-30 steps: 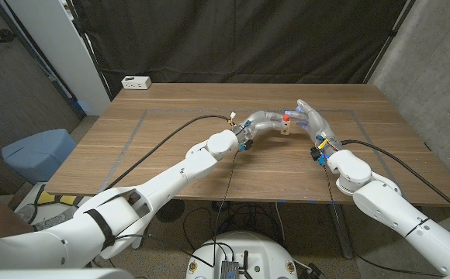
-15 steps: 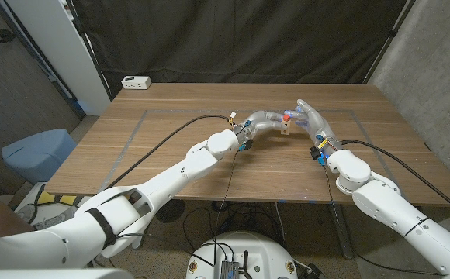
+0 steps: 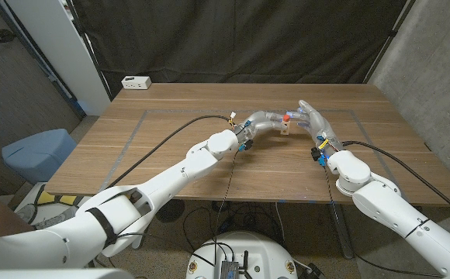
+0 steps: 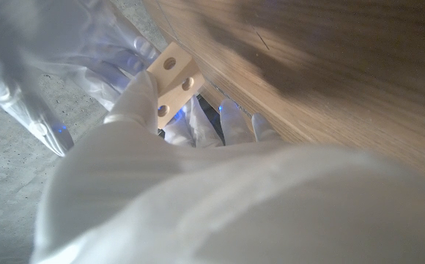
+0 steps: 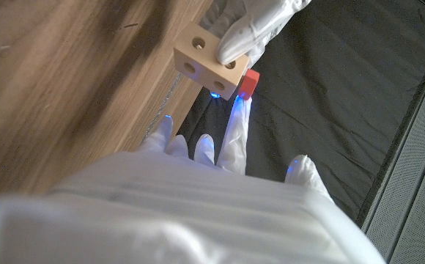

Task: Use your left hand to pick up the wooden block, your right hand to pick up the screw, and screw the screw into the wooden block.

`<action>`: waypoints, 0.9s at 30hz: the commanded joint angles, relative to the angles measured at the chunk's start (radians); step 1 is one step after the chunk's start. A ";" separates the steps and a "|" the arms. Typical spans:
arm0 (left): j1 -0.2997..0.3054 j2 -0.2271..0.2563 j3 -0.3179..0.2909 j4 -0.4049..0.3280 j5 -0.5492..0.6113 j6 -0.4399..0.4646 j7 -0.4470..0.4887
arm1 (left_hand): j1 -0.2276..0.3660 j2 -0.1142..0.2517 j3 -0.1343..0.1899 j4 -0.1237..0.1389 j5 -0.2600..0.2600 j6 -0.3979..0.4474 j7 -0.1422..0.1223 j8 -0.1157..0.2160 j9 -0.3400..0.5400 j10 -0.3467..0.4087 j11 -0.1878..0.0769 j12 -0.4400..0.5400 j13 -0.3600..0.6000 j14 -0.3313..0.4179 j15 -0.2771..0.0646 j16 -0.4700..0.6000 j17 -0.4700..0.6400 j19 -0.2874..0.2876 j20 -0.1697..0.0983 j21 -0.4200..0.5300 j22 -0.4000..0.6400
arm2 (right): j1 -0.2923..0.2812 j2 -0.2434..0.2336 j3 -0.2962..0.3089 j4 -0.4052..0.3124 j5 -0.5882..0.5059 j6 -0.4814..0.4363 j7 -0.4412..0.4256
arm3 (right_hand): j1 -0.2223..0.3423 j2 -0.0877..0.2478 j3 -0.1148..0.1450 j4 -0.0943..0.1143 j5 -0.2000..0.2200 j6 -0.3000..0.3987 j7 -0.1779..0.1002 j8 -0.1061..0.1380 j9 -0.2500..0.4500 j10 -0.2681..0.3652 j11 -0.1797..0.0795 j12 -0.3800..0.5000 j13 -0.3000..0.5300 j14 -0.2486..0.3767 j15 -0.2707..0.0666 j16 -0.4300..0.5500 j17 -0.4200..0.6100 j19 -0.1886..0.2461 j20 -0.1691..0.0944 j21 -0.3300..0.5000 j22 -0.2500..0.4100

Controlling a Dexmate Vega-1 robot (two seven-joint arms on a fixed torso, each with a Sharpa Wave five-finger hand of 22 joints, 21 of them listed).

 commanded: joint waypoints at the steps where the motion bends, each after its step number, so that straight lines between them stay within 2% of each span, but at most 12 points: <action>1: -0.004 -0.003 -0.001 0.012 -0.005 -0.007 -0.006 | -0.004 0.015 0.034 0.026 0.006 0.064 0.041 0.004 0.005 0.020 -0.012 0.017 0.036 0.012 -0.021 0.002 0.001 0.004 -0.005 0.007 0.005 | -0.010 0.006 0.004 -0.015 -0.010 -0.014 -0.029 | 0.009 0.005 0.009 0.001 0.008 0.014 -0.001 0.008 0.001 0.018 0.001 0.009 0.001 0.009 0.002 0.006 -0.001 0.012 0.000 0.007 0.001; 12: -0.011 -0.009 -0.001 0.033 -0.008 -0.019 -0.012 | -0.005 0.014 0.034 0.026 0.006 0.063 0.041 0.003 0.005 0.021 -0.012 0.017 0.035 0.011 -0.023 0.001 0.000 0.004 -0.004 0.007 0.005 | -0.018 0.004 0.009 -0.036 -0.014 -0.037 -0.048 | 0.014 0.006 0.012 -0.003 0.007 0.064 0.008 0.017 0.001 0.046 0.009 0.012 0.001 0.027 -0.001 0.008 -0.002 0.027 -0.005 0.008 0.001; 27: -0.014 -0.011 0.000 0.036 -0.006 -0.019 -0.013 | -0.004 0.015 0.034 0.025 0.006 0.064 0.041 0.004 0.005 0.021 -0.012 0.017 0.036 0.011 -0.022 0.002 0.001 0.004 -0.005 0.007 0.005 | -0.027 -0.003 0.019 -0.053 -0.011 -0.045 -0.049 | 0.019 0.008 0.014 -0.005 0.007 0.123 0.022 0.026 0.000 0.084 0.006 0.015 0.001 0.047 -0.009 0.009 -0.003 0.042 -0.006 0.008 0.001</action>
